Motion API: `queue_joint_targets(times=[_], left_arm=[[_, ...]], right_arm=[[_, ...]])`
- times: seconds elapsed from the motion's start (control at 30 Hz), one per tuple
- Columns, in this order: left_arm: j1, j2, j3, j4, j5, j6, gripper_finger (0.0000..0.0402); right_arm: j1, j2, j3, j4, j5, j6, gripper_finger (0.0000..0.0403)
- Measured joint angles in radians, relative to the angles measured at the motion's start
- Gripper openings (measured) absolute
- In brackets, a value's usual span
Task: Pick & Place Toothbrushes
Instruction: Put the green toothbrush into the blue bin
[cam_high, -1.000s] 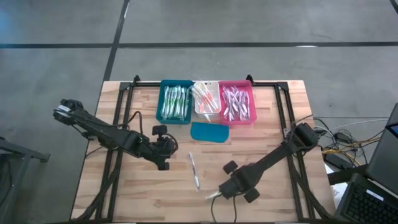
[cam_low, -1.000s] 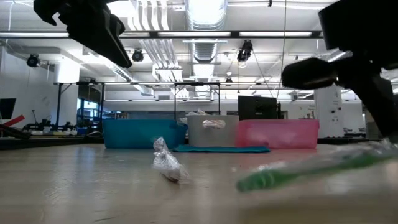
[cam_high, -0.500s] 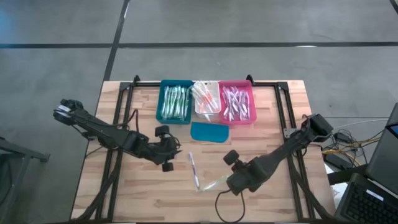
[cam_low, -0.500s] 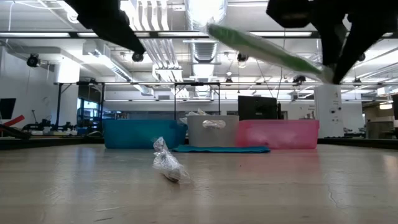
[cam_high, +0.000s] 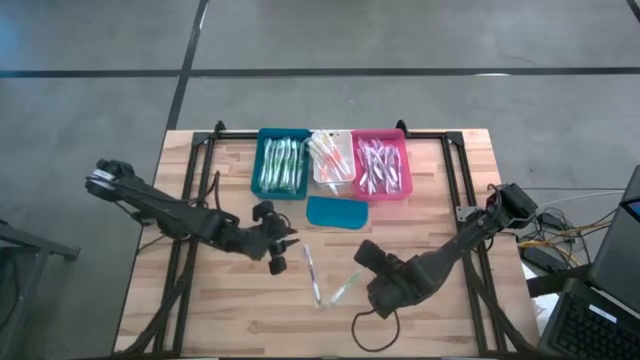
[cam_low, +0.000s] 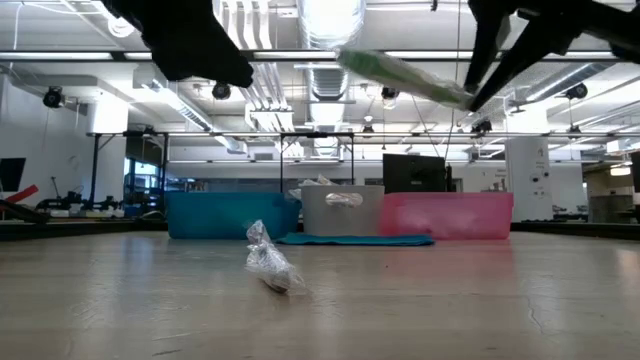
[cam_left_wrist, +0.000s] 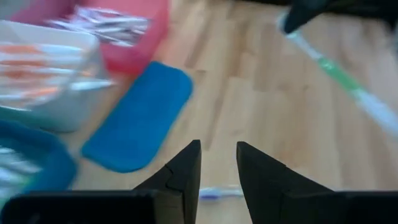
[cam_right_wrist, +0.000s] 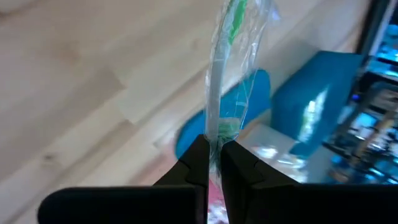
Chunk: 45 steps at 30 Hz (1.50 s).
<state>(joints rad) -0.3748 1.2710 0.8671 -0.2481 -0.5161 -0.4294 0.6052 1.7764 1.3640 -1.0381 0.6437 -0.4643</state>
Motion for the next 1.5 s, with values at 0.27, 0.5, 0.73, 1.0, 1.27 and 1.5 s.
queue_joint_targets(times=[0.27, 0.5, 0.73, 1.0, 1.27, 1.5], left_arm=[[0.106, 0.0, -0.195, 0.462, 0.356, -0.076, 0.0108], [0.187, 0.0, -0.254, 0.596, 0.543, -0.25, 0.0108], [0.19, 0.004, -0.202, 0.596, 0.605, -0.359, 0.0108], [0.188, 0.105, -0.067, 0.494, 0.628, -0.341, 0.0108], [0.2, 0.238, 0.087, 0.453, 0.727, -0.269, 0.015], [0.205, 0.287, 0.154, 0.405, 0.794, -0.27, 0.0193]], right_arm=[[0.017, 0.006, -0.001, 0.014, 0.153, -0.077, 0.0013], [0.033, 0.006, -0.002, 0.105, 0.365, -0.262, 0.0013], [0.027, 0.006, -0.003, 0.219, 0.565, -0.47, 0.0013], [0.02, 0.006, -0.003, 0.282, 0.617, -0.56, 0.0013], [0.016, 0.006, -0.004, 0.282, 0.617, -0.552, 0.0013], [0.016, 0.006, -0.005, 0.282, 0.632, -0.556, 0.0013]])
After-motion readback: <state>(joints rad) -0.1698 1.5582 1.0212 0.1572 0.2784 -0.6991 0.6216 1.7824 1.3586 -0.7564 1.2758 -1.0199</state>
